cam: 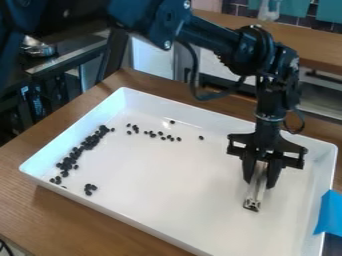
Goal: Sweep into pile
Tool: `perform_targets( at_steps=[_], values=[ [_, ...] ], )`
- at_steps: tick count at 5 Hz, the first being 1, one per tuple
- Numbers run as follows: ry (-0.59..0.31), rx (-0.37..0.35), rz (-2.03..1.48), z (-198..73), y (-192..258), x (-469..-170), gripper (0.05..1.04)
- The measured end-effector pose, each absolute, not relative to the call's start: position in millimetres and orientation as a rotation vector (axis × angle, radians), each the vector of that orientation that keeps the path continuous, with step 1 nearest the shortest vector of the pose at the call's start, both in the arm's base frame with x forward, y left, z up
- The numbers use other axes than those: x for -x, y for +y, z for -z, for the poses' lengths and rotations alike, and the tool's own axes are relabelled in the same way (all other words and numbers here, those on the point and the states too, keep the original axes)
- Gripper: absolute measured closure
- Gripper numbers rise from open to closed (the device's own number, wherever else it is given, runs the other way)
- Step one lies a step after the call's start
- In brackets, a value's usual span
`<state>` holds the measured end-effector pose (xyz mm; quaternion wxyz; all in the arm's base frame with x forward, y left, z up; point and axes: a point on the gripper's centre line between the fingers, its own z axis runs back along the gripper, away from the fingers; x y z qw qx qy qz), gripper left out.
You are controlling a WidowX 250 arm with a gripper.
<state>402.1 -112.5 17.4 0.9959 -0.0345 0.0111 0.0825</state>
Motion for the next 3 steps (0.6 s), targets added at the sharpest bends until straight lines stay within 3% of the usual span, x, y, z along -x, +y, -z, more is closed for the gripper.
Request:
perform_targets(
  at_steps=[3],
  values=[
    [0.106,0.14,-0.229,-22,-41,-413,0.703]
  ],
)
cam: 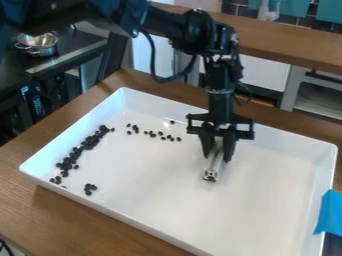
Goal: Sweep into pile
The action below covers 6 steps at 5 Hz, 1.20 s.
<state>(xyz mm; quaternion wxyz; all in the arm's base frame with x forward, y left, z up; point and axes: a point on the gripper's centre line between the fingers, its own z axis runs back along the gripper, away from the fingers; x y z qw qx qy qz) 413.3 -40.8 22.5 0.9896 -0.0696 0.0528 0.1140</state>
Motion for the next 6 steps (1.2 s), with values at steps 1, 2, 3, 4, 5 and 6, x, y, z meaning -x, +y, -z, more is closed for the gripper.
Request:
perform_targets(
  at_steps=[1,2,3,4,5,6],
  values=[
    [0.104,0.147,-0.237,-23,-19,-414,0.703],
    [0.104,0.142,-0.232,-18,-2,-412,0.703],
    [0.098,0.14,-0.252,-17,22,-410,0.703],
    [0.091,0.136,-0.288,-15,44,-405,0.703],
    [0.105,0.143,-0.303,-15,68,-397,0.703],
    [0.118,0.158,-0.34,-17,92,-383,0.703]
  ],
)
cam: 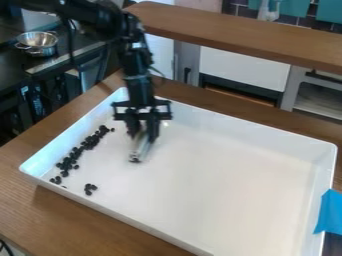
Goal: Sweep into pile
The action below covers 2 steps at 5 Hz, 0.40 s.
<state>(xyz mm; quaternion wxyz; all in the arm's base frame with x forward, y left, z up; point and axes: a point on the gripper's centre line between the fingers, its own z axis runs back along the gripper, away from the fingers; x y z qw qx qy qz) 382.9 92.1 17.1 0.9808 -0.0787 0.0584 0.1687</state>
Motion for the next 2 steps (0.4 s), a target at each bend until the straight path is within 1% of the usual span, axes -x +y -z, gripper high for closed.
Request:
perform_targets(
  at_steps=[1,2],
  values=[
    [0.146,0.151,-0.352,-20,113,-368,0.703],
    [0.144,0.155,-0.365,-25,127,-355,0.703]
  ],
)
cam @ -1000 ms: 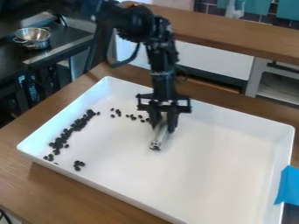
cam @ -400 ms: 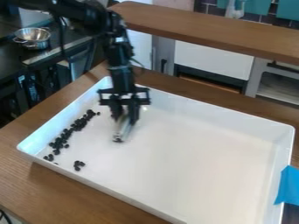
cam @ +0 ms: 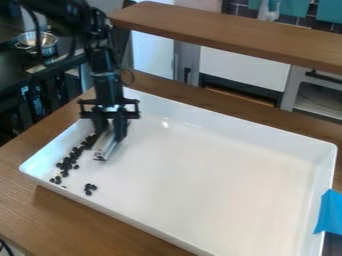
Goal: Sweep into pile
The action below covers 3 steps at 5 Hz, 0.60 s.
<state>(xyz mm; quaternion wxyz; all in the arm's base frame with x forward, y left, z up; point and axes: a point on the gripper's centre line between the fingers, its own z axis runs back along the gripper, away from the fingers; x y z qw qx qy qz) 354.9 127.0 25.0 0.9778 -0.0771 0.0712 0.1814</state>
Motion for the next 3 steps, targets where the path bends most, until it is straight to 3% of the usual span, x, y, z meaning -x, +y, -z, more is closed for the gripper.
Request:
perform_targets(
  at_steps=[1,3],
  values=[
    [0.107,0.164,-0.377,-31,129,-349,0.703],
    [0.064,0.428,-0.346,-69,82,-337,0.703]
  ],
)
